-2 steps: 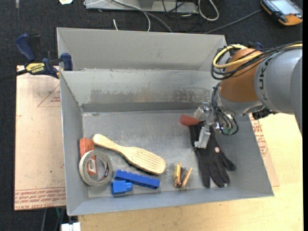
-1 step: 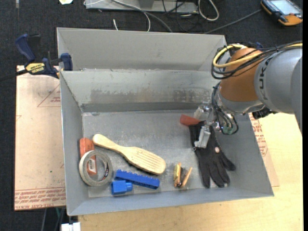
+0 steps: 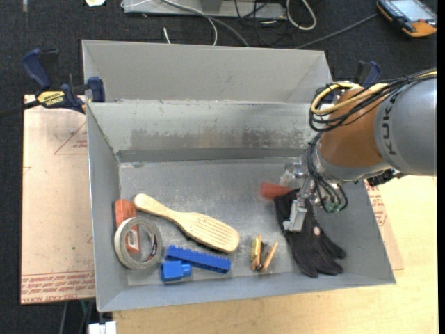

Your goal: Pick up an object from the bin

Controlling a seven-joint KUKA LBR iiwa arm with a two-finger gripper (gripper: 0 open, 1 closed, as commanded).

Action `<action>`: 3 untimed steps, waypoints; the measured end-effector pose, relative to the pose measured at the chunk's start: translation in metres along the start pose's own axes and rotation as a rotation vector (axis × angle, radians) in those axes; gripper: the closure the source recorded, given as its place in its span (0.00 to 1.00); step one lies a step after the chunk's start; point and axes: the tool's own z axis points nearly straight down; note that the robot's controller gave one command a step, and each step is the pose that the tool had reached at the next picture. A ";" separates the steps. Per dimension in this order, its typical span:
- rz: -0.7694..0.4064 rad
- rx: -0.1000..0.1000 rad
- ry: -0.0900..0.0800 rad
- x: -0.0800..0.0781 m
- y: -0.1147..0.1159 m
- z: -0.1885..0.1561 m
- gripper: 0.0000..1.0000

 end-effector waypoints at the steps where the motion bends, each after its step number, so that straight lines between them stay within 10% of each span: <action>1: 0.281 -0.002 -0.002 0.066 -0.027 -0.001 1.00; 3: 0.279 -0.002 -0.001 0.066 -0.027 -0.014 1.00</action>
Offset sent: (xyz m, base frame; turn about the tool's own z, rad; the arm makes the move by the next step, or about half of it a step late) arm 0.0000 0.0000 0.0000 0.0000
